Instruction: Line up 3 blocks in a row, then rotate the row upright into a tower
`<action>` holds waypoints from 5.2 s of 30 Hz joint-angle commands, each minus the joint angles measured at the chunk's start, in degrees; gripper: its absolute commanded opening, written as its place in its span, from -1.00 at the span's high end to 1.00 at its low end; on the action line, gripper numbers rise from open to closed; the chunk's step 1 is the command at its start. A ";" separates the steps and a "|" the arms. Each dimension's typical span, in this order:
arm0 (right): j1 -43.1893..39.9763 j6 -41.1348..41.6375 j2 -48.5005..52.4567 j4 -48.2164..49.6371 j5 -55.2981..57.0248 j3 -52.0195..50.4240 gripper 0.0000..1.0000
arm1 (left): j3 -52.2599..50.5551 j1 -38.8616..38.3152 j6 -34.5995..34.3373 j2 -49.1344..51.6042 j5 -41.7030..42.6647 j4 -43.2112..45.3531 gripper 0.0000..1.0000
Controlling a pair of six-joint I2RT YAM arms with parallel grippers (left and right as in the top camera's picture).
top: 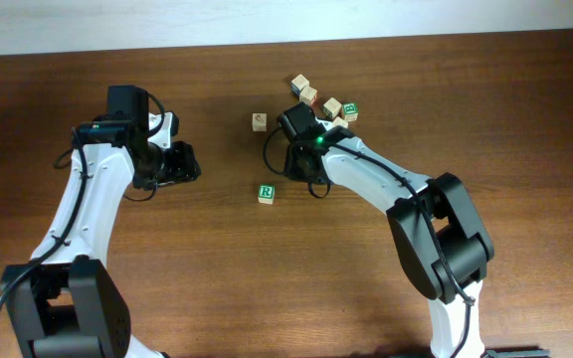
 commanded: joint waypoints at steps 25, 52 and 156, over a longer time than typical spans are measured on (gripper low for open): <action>1.53 -3.30 0.46 -10.25 -18.91 3.65 0.47 | 0.83 0.24 -0.09 0.33 -0.55 0.04 -0.17; 3.26 -3.37 0.46 -10.73 -14.58 7.52 0.26 | 0.83 0.24 -0.09 0.33 -0.55 0.04 -0.18; 0.72 -13.27 5.18 -26.88 -13.73 23.26 0.01 | 0.83 -1.88 3.48 0.33 -1.84 -1.36 -0.18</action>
